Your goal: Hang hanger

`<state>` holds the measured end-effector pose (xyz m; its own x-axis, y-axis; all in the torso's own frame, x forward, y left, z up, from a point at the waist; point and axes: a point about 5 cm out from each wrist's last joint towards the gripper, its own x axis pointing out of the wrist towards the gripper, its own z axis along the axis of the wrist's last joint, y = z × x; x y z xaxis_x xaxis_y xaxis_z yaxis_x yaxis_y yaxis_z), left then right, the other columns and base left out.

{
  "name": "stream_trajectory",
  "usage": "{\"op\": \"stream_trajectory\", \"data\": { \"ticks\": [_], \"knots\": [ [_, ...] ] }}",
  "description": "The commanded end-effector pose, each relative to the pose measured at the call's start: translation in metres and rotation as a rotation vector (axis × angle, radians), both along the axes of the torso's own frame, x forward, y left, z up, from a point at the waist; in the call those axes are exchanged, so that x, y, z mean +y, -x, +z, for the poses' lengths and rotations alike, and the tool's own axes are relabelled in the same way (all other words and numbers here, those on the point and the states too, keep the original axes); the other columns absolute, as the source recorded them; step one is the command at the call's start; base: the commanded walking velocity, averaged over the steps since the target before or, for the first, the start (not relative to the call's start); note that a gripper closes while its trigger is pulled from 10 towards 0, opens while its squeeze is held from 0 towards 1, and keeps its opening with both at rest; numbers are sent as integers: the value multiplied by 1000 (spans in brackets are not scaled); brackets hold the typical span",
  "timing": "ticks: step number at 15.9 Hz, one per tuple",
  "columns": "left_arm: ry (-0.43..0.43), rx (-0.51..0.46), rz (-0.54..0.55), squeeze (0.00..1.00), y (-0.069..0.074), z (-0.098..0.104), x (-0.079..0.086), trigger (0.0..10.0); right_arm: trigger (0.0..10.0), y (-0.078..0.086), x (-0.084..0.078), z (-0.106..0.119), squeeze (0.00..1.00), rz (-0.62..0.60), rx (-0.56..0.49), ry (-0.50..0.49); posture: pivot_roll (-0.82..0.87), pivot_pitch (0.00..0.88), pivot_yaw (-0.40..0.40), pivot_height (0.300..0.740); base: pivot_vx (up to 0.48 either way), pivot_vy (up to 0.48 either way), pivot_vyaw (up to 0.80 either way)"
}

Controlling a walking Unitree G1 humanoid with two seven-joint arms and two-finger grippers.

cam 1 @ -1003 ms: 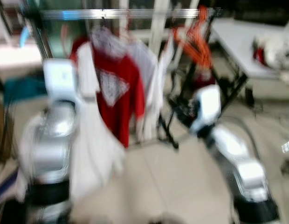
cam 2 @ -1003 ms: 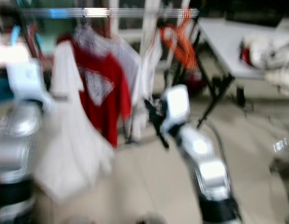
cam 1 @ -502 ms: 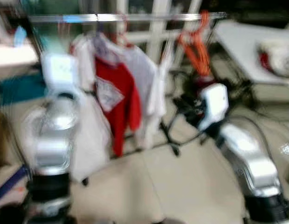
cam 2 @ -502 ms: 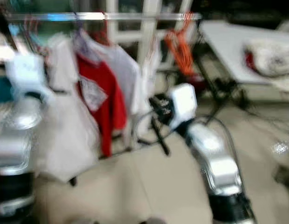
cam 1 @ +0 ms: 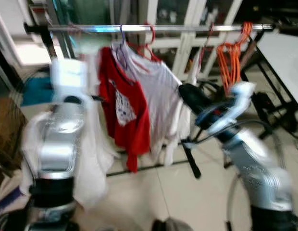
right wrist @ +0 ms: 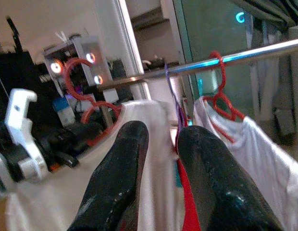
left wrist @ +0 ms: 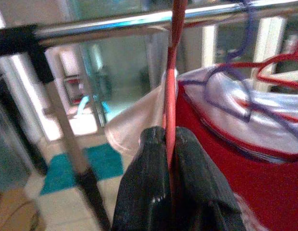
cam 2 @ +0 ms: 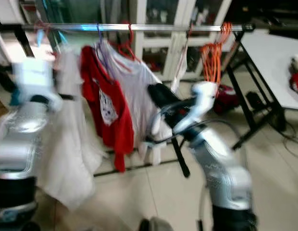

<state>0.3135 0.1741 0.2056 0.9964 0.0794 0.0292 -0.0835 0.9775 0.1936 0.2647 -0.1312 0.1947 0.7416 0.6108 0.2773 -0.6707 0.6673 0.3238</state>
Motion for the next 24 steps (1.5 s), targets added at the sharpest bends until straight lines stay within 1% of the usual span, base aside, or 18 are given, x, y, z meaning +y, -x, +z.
{"op": "stream_trajectory", "data": {
  "ticks": [1, 2, 4, 7, 9, 11, 12, 13, 14, 15, 17, 18, 19, 20, 21, 22, 23, 24],
  "knots": [
    [-25, -47, 8, 0, 0, 10, 5, 10000, 10000, 6, 4, 4, 0, 53, -2, -25, 56, 82, -48, 740, 424, 0, 0],
    [-19, -42, 10, 0, 0, 10, 6, 10000, 10000, 14, 4, -1, 0, 153, 21, 35, 58, 80, -49, 740, 424, 0, 0],
    [-10, -39, -3, 0, 0, 12, 5, 10000, 10000, 24, -1, -6, 0, 242, 54, 94, 61, 82, -49, 740, 424, 0, 0],
    [14, -36, -35, 0, -5, 11, -2, 10000, 10000, 20, -9, -2, 0, 221, 46, 131, 64, 84, -62, 740, 425, 0, 0],
    [-1, -14, -11, 0, -10, 6, 1, 10000, 10000, 19, -8, 1, 0, 221, 34, 136, 64, 84, -68, 740, 407, 0, 0],
    [-18, 43, 3, 0, -19, -2, -1, 10000, 10000, 14, -5, 2, 0, 188, 10, 160, 68, 77, -76, 740, 0, 0, 0],
    [-19, 70, 0, 0, -22, -4, -4, 10000, 10000, 12, -5, 2, 0, 177, 10, 154, 66, 74, -78, 740, 0, 0, 0],
    [-14, 97, 12, 0, -27, -6, -7, 10000, 10000, 9, -5, 4, 0, 163, 7, 151, 66, 67, -82, 740, 0, 0, 0],
    [-7, 110, 52, 0, -34, -8, -8, 10000, 10000, 7, -6, 5, 0, 152, 3, 147, 61, 63, -82, 740, 0, 0, 0],
    [12, 115, 48, 0, -40, -8, -12, 10000, 10000, 6, -7, 5, 0, 146, 0, 150, 58, 61, -84, 740, 0, 0, 0],
    [63, 133, 45, 0, -55, -6, -30, 10000, 10000, 4, -11, 5, 0, 125, -1, 163, 52, 65, -86, 740, 0, 0, 0],
    [100, 135, -5, 0, -59, -3, -44, 10000, 10000, 4, -12, 6, 0, 113, -5, 168, 49, 67, -84, 740, 0, 0, 0],
    [157, 130, -84, 0, -61, 0, -61, 10000, 10000, 3, -14, 7, 0, 99, -9, 168, 46, 69, -83, 740, 0, 0, 0],
    [224, 137, -194, 0, -59, 3, -81, 10000, 10000, 3, -15, 7, 0, 89, -11, 172, 40, 70, -80, 740, 0, 0, 0],
    [252, 163, -259, 0, -57, 3, -92, 10000, 10000, 2, -16, 8, 0, 86, -10, 174, 40, 70, -80, 740, 0, 0, 0],
    [307, 191, -312, 0, -55, 2, -100, 10000, 10000, 2, -16, 7, 0, 84, -10, 174, 40, 70, -81, 740, 0, 0, 0],
    [308, 207, -316, 0, -52, 0, -100, 10000, 10000, 2, -16, 7, 0, 85, -10, 172, 40, 70, -81, 740, 0, 0, 0],
    [276, 201, -265, 0, -53, -1, -89, 10000, 10000, 1, -15, 8, 0, 85, -12, 171, 49, 70, -85, 740, 0, 0, 0]
  ]
}}
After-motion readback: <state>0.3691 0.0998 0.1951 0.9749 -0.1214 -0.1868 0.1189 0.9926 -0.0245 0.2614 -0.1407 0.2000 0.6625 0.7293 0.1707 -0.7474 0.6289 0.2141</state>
